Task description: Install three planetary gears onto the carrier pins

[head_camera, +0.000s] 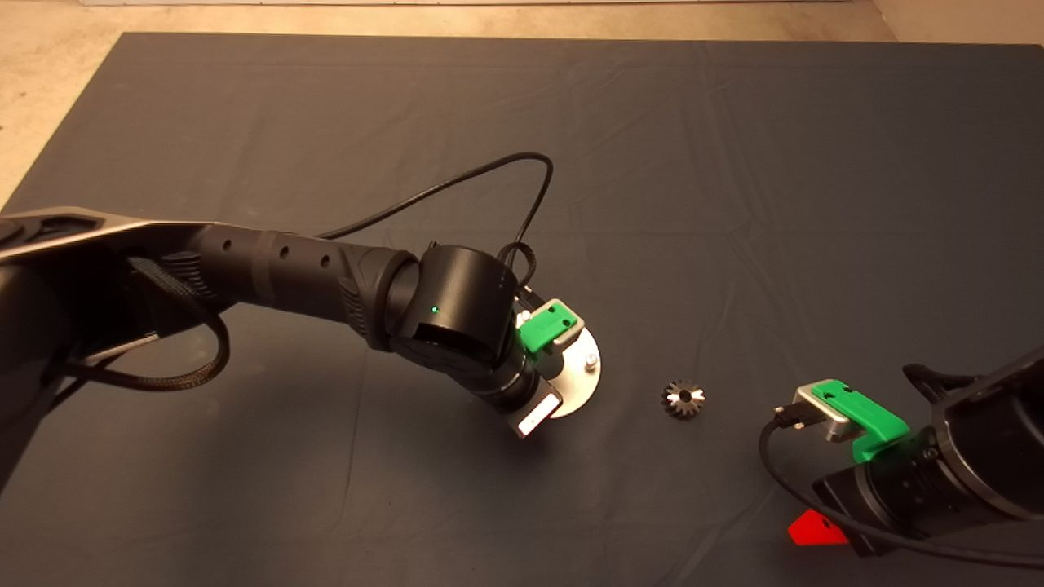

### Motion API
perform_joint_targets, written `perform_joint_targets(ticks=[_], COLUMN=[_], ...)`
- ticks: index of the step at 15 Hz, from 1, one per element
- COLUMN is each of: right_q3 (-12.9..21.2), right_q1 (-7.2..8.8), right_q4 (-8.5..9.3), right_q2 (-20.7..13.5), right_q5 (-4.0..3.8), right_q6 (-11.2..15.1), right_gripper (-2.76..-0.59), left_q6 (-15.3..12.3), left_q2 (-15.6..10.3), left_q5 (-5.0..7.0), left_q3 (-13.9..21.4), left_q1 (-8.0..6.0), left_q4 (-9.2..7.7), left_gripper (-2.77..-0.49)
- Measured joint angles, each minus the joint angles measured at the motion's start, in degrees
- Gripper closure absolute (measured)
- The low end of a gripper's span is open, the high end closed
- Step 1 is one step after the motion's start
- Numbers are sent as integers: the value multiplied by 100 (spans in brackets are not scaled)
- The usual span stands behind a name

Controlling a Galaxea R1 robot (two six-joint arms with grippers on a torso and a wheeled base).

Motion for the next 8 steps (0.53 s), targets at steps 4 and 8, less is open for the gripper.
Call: perform_joint_targets(ticks=[4,8], right_q3=[0,-1], right_q1=[0,0], right_q4=[0,0], right_q2=[0,0], right_q5=[0,0], right_q6=[-2,0], right_gripper=[-175,-175], left_q6=[-2,0], left_q2=[2,2], left_q5=[10,16], left_q3=[0,2], left_q1=[30,47], left_q4=[9,22], left_gripper=[-59,-59])
